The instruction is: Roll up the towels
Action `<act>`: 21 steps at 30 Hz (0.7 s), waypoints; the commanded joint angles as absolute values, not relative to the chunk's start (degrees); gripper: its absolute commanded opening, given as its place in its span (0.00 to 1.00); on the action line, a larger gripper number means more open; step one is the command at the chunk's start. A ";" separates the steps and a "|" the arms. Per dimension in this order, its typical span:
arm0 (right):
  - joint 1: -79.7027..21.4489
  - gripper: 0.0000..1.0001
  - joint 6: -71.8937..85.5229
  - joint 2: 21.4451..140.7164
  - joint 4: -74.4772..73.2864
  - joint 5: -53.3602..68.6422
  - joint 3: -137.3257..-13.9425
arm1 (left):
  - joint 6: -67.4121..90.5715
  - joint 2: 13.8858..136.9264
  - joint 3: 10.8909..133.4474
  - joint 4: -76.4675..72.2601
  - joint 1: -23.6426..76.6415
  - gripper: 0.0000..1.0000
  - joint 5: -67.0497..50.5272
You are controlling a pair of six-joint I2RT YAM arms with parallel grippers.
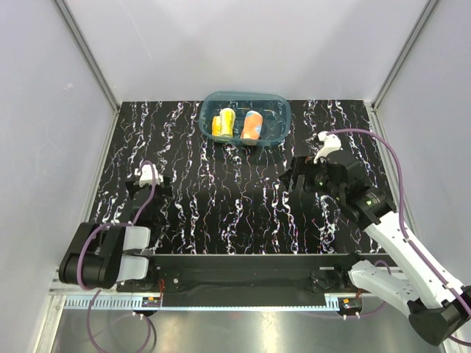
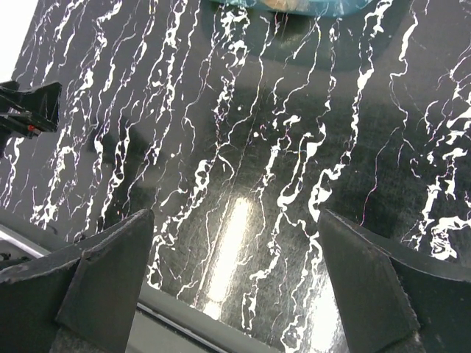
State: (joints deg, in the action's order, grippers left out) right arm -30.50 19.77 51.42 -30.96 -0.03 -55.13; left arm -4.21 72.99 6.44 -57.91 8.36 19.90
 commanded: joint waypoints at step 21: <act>-30.41 1.00 9.24 65.04 -11.98 -25.66 -45.64 | -1.23 76.29 9.93 -65.92 4.66 0.99 18.63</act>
State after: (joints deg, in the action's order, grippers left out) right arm -30.61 15.29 65.04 -21.34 -17.56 -48.10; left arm -2.46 75.99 8.54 -60.14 5.06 18.72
